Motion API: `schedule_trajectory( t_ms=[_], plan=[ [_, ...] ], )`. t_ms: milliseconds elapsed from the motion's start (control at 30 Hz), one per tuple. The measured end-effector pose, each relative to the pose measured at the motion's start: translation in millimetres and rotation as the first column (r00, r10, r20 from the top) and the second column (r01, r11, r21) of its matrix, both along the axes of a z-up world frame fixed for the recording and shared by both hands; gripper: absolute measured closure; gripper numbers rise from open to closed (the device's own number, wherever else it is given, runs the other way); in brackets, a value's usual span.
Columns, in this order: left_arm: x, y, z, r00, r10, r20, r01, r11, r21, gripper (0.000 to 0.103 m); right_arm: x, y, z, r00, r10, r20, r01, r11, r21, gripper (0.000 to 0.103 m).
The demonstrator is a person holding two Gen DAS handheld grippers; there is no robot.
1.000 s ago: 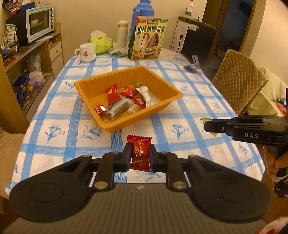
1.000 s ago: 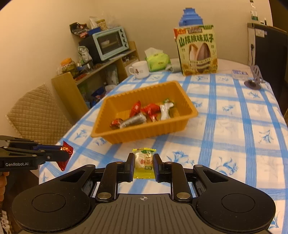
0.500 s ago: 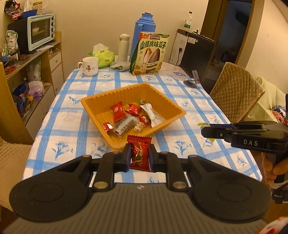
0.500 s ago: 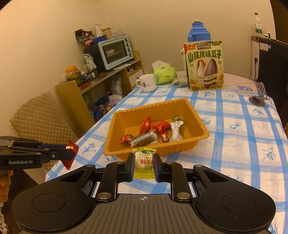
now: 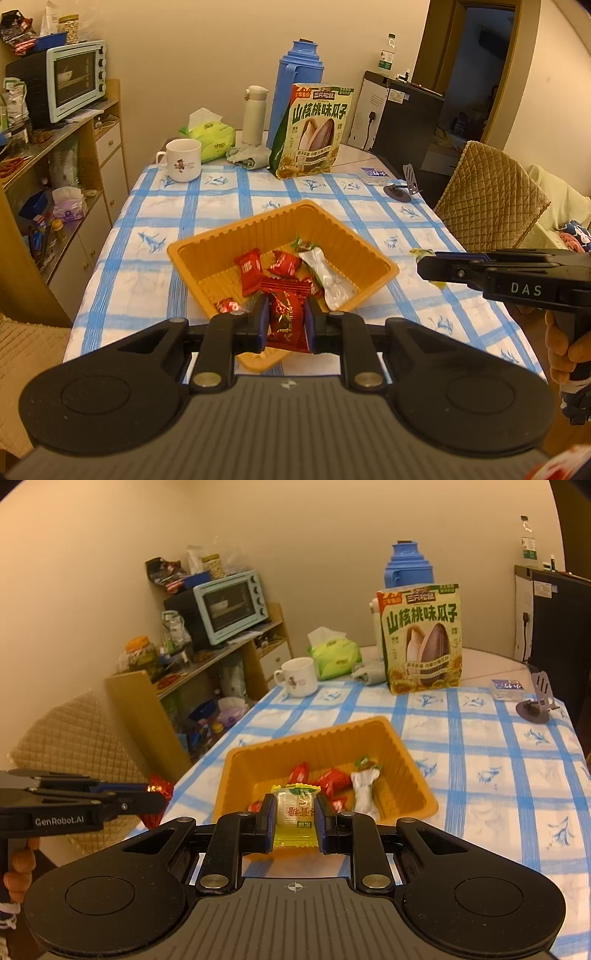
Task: Organize snacks
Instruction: 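Carry both candies over the orange tray with both tools, then lower both candies into the tray and open both tools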
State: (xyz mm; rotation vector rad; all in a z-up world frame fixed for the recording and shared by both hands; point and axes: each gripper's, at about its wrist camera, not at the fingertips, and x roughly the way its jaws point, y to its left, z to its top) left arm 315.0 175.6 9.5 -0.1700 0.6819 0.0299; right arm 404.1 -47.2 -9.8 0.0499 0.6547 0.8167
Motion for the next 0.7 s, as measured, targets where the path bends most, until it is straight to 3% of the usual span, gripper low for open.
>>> schedule_trajectory(
  t_ms=[300,700],
  plan=[
    [49,5,-9,1.0,-0.026,-0.018,0.026,0.999,0.029,0.085,38,20,-1,1.0,-0.013,0.005,0.013,1.0,-0.006,0.081],
    [102,34,-39,0.996,0.025,-0.08,-0.022,0.999,0.042,0.085,95,37,-29,0.997,-0.058,-0.048,0.056,0.998,-0.031,0.081]
  ],
)
